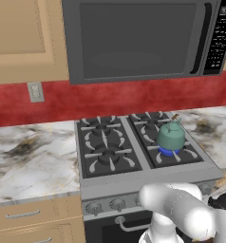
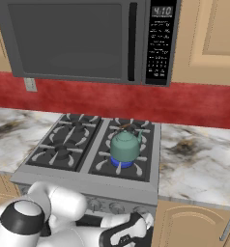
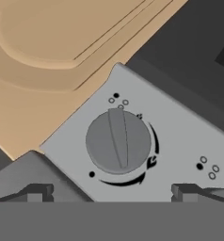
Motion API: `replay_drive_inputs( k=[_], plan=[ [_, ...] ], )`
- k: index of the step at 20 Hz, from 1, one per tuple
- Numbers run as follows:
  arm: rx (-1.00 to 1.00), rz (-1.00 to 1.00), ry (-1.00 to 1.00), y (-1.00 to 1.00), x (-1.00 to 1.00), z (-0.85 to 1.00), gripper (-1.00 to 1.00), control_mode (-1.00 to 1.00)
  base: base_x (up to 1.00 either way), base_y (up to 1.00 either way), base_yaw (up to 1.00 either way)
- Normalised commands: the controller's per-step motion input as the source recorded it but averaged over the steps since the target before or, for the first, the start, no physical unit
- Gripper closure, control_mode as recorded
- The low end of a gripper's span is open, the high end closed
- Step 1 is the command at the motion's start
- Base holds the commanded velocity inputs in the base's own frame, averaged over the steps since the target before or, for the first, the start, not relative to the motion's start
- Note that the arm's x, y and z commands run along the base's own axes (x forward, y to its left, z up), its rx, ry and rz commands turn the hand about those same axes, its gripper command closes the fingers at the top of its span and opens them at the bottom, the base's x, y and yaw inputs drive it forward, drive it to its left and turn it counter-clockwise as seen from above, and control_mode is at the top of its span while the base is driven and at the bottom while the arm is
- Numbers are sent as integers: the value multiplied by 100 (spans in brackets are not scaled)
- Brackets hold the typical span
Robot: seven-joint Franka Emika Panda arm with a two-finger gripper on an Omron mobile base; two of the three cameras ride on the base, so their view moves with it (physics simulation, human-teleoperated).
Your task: The kettle is done boiling. Turn off the stove, then wait for 300 timesteps before moving the kettle to the dining table.
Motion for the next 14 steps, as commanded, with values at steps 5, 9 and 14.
replay_drive_inputs(
  k=[5, 9, 14],
  plan=[
    [0, -1, 0, -5, 6, -6, -100, -100, 0, 0, 0],
    [0, -1, 0, -5, 9, -6, -100, -100, 0, 0, 0],
    [0, 0, 0, -2, 8, -5, -100, -100, 0, 0, 0]
  ],
)
